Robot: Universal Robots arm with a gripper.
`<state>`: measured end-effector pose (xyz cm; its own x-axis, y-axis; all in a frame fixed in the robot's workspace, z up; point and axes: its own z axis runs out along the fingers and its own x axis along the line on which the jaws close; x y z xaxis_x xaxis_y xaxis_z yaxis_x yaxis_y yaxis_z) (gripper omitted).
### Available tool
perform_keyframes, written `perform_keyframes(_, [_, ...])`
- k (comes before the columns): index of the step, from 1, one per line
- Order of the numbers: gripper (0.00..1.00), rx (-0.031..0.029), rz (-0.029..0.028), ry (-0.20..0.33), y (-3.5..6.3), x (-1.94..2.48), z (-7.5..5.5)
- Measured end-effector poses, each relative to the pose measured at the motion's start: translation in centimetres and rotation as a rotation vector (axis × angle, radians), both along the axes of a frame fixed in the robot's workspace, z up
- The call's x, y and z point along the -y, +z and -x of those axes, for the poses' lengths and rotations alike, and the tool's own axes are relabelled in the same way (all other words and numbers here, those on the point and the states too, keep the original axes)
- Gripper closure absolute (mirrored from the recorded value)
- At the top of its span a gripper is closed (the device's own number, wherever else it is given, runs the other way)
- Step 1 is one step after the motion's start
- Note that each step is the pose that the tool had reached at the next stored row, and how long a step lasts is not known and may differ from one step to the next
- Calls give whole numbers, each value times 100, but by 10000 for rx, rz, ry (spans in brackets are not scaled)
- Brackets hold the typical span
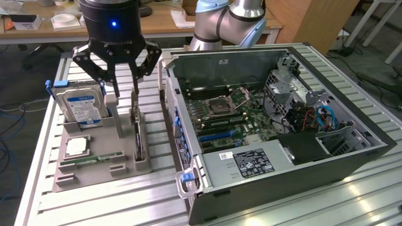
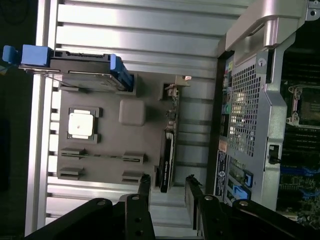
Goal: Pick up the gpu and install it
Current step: 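Pick up the gpu and move the gpu toward the slot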
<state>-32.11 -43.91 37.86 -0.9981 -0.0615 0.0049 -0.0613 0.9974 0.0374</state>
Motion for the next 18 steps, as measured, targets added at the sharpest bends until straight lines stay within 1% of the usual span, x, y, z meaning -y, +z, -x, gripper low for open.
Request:
perform_keyframes(3, [59, -1, 1, 0, -20, 64, 0])
perform_keyframes(4, [59, 0, 0, 1, -33, 77, -1])
perform_keyframes(10, [59, 0, -1, 0, -137, 111, 0])
perform_keyframes(15, [59, 0, 0, 0, -205, 168, 0])
perform_keyframes(18, [59, -1, 0, 0, -243, 191, 0])
